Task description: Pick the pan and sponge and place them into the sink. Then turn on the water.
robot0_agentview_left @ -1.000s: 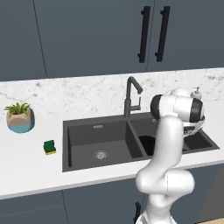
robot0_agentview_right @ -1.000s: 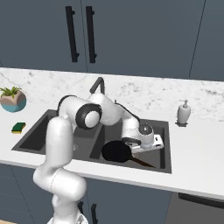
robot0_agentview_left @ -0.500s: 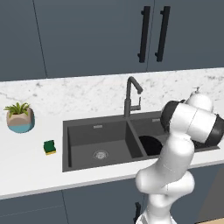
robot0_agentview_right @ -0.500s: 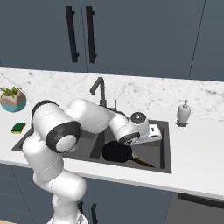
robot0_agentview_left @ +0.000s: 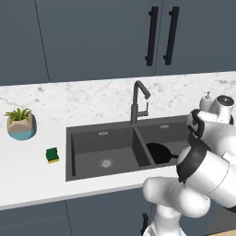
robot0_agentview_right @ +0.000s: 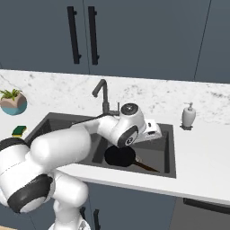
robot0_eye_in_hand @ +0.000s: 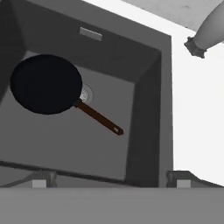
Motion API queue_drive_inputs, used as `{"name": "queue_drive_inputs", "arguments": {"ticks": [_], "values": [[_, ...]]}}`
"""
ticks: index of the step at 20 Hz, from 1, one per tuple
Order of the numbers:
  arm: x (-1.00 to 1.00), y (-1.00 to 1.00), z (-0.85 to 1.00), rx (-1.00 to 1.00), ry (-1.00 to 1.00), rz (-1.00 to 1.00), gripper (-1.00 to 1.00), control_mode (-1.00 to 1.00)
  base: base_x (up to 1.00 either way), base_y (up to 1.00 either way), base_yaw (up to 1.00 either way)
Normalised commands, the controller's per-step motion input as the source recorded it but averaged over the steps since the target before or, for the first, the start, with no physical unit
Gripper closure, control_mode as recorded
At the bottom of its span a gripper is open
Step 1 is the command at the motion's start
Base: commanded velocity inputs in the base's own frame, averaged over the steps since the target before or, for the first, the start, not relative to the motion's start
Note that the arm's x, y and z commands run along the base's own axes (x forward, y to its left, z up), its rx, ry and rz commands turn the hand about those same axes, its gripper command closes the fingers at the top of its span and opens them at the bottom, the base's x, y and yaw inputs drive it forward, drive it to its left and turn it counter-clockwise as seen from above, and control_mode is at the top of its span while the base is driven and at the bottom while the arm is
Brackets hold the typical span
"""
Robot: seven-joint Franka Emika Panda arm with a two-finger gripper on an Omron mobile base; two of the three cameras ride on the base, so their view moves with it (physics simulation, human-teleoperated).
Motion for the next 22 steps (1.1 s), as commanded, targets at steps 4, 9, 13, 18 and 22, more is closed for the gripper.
{"name": "queue_drive_inputs", "arguments": {"ticks": [4,9,13,18,22], "values": [[-0.54,0.51,0.7,0.0,0.18,-0.08,-1.0,-1.0,0.0,0.0,0.0],[-0.35,0.91,0.37,-0.02,0.1,-0.06,-1.0,-1.0,0.0,0.0,0.0],[-0.37,0.93,0.15,-0.01,0.02,-0.06,-1.0,-1.0,0.0,0.0,0.0],[-0.39,0.8,0.08,0.0,-0.03,-0.07,-1.0,-1.0,0.0,0.0,0.0],[-0.28,0.96,0.09,0.0,-0.13,-0.06,-1.0,-1.0,0.0,0.0,0.0]]}}
